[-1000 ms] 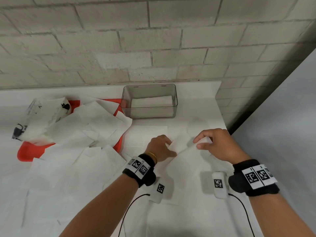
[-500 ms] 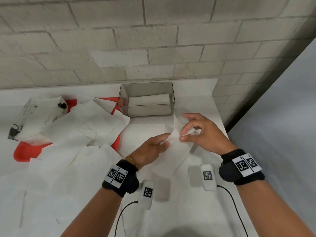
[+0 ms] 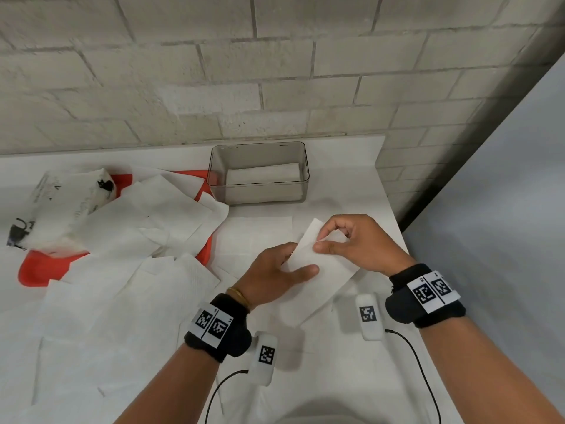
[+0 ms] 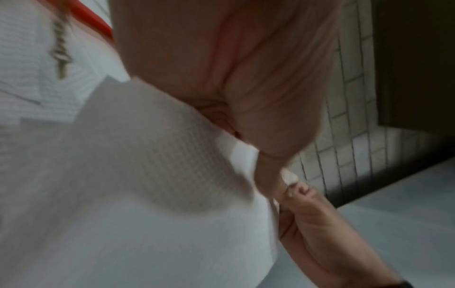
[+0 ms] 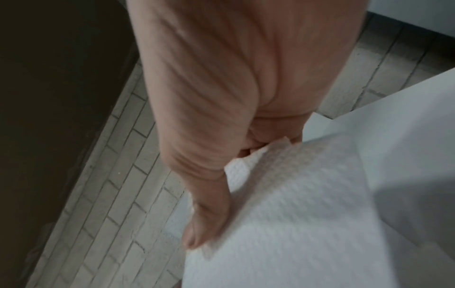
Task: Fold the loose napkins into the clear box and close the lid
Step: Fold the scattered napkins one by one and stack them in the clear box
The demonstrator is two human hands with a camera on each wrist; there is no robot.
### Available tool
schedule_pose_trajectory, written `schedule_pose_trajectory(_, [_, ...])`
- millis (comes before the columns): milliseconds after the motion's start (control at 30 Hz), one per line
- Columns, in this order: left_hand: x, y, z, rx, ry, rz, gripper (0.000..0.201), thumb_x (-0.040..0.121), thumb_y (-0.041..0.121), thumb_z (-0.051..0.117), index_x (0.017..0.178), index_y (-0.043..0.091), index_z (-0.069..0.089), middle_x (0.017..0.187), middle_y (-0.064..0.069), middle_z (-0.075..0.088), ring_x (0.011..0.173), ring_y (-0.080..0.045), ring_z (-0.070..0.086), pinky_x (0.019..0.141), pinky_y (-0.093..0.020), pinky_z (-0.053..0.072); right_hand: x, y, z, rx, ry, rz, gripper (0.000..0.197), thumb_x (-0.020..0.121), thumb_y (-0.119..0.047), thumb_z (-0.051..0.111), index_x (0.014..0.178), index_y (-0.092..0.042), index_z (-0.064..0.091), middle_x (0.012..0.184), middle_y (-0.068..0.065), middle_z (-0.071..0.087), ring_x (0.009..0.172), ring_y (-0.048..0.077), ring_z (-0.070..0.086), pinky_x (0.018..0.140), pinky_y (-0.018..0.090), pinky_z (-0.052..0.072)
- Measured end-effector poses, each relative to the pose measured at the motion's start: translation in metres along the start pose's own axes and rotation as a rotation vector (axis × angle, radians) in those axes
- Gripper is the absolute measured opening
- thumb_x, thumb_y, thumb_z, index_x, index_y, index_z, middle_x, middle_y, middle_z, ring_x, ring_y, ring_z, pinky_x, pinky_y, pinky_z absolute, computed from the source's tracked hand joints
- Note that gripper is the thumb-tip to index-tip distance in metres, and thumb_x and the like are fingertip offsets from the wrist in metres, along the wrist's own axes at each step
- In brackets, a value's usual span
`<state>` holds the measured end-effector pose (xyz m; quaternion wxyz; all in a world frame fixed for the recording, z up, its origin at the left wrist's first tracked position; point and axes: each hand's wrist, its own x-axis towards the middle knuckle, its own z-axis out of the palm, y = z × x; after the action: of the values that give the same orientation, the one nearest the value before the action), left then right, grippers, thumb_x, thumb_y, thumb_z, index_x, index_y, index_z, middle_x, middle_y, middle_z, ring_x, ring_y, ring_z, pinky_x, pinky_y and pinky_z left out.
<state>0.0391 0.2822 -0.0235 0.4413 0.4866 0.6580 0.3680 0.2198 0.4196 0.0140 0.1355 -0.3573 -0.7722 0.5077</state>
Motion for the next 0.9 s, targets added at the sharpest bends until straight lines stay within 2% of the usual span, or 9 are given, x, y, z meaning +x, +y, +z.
schedule_pose_trajectory(67, [0.005,-0.007,0.005,0.104,0.088,0.029,0.014,0.097,0.036,0.07,0.083,0.034,0.067,0.081,0.014,0.069,0.075,-0.008,0.064,0.071,-0.025,0.049,-0.002,0.005,0.0,0.072,0.012,0.032,0.044,0.074,-0.034,0.093,0.111,-0.037,0.07,0.1,-0.007,0.078,0.093,0.013,0.074,0.088,0.039,0.059])
schedule_pose_trajectory(167, [0.006,-0.011,0.0,-0.033,0.216,-0.022,0.015,0.101,0.031,0.064,0.088,0.027,0.069,0.085,0.011,0.072,0.077,-0.007,0.065,0.073,-0.026,0.052,-0.01,0.028,-0.009,-0.094,0.027,0.145,0.087,0.057,-0.043,0.1,0.133,-0.046,0.056,0.12,-0.019,0.063,0.109,0.003,0.061,0.097,0.026,0.05])
schedule_pose_trajectory(233, [0.002,-0.016,-0.008,-0.145,0.259,-0.075,0.016,0.103,0.03,0.06,0.097,0.021,0.072,0.093,0.007,0.075,0.085,-0.011,0.069,0.079,-0.031,0.057,-0.021,0.05,-0.015,-0.343,-0.066,0.196,0.096,0.055,-0.047,0.1,0.138,-0.047,0.052,0.13,-0.021,0.056,0.119,0.006,0.054,0.1,0.028,0.046])
schedule_pose_trajectory(367, [-0.01,-0.029,-0.031,-0.369,0.275,-0.159,0.03,0.103,0.035,0.059,0.11,0.01,0.072,0.112,-0.015,0.075,0.109,-0.039,0.069,0.1,-0.055,0.056,-0.039,0.085,-0.011,-0.666,-0.191,0.211,0.101,0.053,-0.044,0.099,0.142,-0.044,0.052,0.138,-0.019,0.043,0.125,0.01,0.039,0.107,0.028,0.036])
schedule_pose_trajectory(533, [-0.028,-0.035,-0.039,-0.54,0.242,-0.165,0.028,0.106,0.031,0.056,0.109,0.011,0.075,0.117,-0.013,0.076,0.117,-0.036,0.068,0.104,-0.049,0.051,-0.037,0.084,-0.01,-0.73,-0.192,0.227,0.069,0.053,-0.044,0.099,0.111,-0.042,0.061,0.106,-0.018,0.055,0.107,0.011,0.047,0.094,0.03,0.042])
schedule_pose_trajectory(633, [-0.037,-0.033,-0.035,-0.575,0.194,-0.134,0.025,0.105,0.029,0.057,0.104,0.013,0.076,0.111,-0.012,0.076,0.108,-0.032,0.069,0.096,-0.045,0.053,-0.035,0.08,-0.011,-0.794,-0.24,0.255,0.053,0.056,-0.05,0.096,0.094,-0.038,0.062,0.104,-0.014,0.054,0.104,0.013,0.046,0.085,0.029,0.039])
schedule_pose_trajectory(733, [-0.046,-0.025,-0.03,-0.691,0.118,-0.123,0.026,0.102,0.021,0.058,0.117,0.007,0.074,0.121,-0.017,0.074,0.112,-0.03,0.071,0.093,-0.039,0.057,-0.033,0.075,-0.016,-0.692,-0.239,0.275,0.036,0.064,-0.041,0.096,0.079,-0.034,0.064,0.098,-0.015,0.059,0.099,0.011,0.055,0.074,0.023,0.04])
schedule_pose_trajectory(800, [-0.048,-0.021,-0.026,-0.722,0.056,-0.124,0.029,0.097,0.02,0.062,0.119,0.005,0.074,0.123,-0.018,0.074,0.111,-0.03,0.071,0.09,-0.036,0.059,-0.033,0.065,-0.024,-0.571,-0.213,0.281,0.029,0.067,-0.035,0.096,0.076,-0.031,0.068,0.092,-0.015,0.067,0.095,0.01,0.063,0.072,0.02,0.045])
schedule_pose_trajectory(900, [-0.046,-0.017,-0.013,-0.613,-0.055,-0.076,0.026,0.094,0.019,0.072,0.114,0.003,0.076,0.125,-0.016,0.071,0.113,-0.033,0.069,0.096,-0.041,0.056,-0.035,0.035,-0.035,-0.479,-0.165,0.23,0.031,0.064,-0.044,0.095,0.083,-0.034,0.073,0.091,-0.012,0.072,0.088,0.008,0.067,0.073,0.026,0.055])
